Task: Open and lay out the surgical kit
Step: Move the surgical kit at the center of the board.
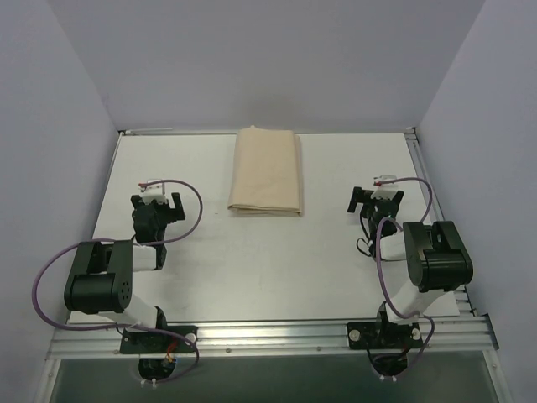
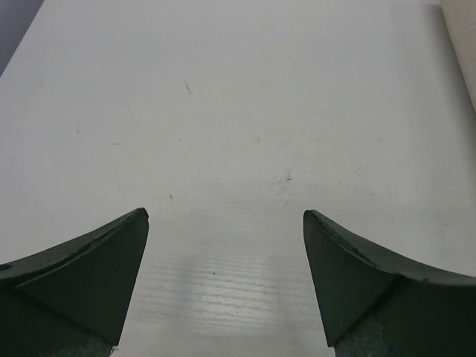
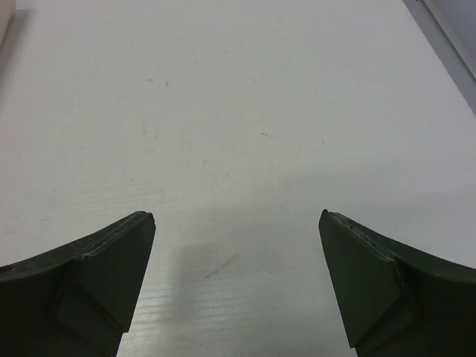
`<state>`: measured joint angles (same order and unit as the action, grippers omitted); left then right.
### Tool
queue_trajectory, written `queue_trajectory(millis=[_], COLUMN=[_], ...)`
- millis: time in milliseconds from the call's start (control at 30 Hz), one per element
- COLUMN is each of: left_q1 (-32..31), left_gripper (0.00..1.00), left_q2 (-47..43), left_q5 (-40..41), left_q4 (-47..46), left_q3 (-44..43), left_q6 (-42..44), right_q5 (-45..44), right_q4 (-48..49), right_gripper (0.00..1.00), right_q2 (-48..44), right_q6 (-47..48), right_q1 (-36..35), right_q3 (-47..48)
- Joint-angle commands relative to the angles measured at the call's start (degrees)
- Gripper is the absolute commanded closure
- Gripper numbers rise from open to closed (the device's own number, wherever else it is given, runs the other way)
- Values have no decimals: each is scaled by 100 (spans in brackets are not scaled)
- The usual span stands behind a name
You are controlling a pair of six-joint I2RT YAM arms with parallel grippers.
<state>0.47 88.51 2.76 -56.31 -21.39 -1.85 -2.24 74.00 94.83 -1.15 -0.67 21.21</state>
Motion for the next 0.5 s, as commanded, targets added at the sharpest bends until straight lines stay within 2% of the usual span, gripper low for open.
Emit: queue_trajectory(millis=[0, 467], left_q1=[15, 15], left_gripper=[6, 6], left_q2=[-71, -106], left_q5=[31, 215], left_q4=[-248, -180], left_q3=[-182, -190], left_q6=[141, 132], right_q5=[-180, -163], right_q4=[739, 730], right_gripper=[0, 0], right_q2=[-149, -149], right_q6=[168, 150], right_q1=[14, 23], right_q3=[-73, -65])
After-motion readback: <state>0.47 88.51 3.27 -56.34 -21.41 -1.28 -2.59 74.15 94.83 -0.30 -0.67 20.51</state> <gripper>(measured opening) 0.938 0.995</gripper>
